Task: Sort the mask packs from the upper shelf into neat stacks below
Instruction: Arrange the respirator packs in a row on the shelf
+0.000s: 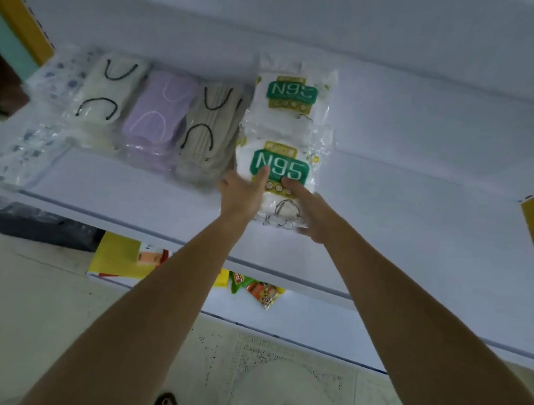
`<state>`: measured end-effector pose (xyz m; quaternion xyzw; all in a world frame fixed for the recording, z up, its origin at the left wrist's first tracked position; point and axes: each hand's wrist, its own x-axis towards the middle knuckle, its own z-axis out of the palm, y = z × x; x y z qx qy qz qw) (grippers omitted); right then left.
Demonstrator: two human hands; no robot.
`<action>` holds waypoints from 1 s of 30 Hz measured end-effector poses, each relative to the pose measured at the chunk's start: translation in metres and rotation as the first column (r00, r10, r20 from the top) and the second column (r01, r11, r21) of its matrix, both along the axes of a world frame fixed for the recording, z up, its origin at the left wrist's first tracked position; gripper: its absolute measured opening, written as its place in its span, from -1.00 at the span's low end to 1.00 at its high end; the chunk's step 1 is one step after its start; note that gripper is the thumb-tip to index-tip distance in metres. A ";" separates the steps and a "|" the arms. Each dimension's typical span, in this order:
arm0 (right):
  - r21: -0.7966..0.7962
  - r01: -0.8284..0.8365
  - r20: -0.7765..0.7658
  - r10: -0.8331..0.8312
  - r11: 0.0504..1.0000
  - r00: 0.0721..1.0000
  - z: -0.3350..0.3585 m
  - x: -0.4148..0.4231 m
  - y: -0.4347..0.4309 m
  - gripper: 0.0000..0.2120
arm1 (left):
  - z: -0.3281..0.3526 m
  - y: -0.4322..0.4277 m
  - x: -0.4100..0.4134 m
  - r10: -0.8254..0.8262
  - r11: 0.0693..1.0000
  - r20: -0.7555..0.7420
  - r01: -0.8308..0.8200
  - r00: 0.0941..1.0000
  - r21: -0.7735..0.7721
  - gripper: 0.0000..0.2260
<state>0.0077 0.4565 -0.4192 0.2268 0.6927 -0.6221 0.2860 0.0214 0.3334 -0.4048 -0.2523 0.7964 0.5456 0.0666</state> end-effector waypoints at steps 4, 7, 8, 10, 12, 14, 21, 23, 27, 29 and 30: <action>-0.090 -0.052 -0.021 0.050 0.995 0.999 -0.011 0.000 0.010 -0.07 | -0.014 0.001 -0.004 0.024 0.998 0.073 -0.028 0.997 0.056 -0.29; -0.137 -0.069 -0.065 0.060 0.988 0.996 -0.014 0.003 0.016 -0.51 | -0.016 -0.005 -0.004 -0.018 0.978 0.110 -0.005 0.994 0.207 -0.49; -0.140 -0.071 -0.073 0.061 0.988 0.995 -0.019 0.002 0.019 -0.57 | -0.015 -0.007 -0.004 -0.047 0.971 0.126 0.016 0.991 0.240 -0.55; -0.149 -0.074 -0.087 0.062 0.986 0.994 -0.026 0.003 0.027 -0.65 | -0.015 -0.010 -0.005 -0.126 0.960 0.133 0.087 0.983 0.265 -0.53; -0.143 -0.054 -0.081 0.043 0.988 0.996 -0.030 0.010 0.038 -0.71 | -0.016 -0.008 -0.002 -0.203 0.953 0.127 0.166 0.971 0.254 -0.38; -0.148 -0.037 -0.080 0.025 0.988 0.996 -0.032 0.024 0.052 -0.76 | -0.015 -0.002 0.004 -0.298 0.937 0.145 0.260 0.943 0.235 -0.30; -0.344 -0.048 -0.053 0.031 0.938 0.998 -0.025 0.084 0.128 -0.36 | 0.002 0.034 0.014 -0.652 0.730 0.404 0.674 0.641 0.109 0.02; -0.377 -0.038 -0.059 0.017 0.925 0.998 -0.026 0.093 0.145 -0.20 | 0.002 0.050 0.013 -0.687 0.690 0.410 0.716 0.600 0.110 0.02; -0.320 -0.008 -0.193 -0.056 0.948 0.980 -0.036 0.097 0.183 -0.05 | -0.020 0.091 0.012 -0.677 0.731 0.341 0.651 0.653 0.206 -0.08; -0.312 0.012 -0.256 -0.097 0.950 0.962 -0.037 0.094 0.210 -0.06 | -0.031 0.121 0.008 -0.656 0.754 0.277 0.595 0.702 0.278 0.05; -0.308 0.016 -0.278 -0.106 0.951 0.955 -0.036 0.092 0.226 -0.07 | -0.035 0.138 0.005 -0.643 0.760 0.236 0.567 0.729 0.318 0.12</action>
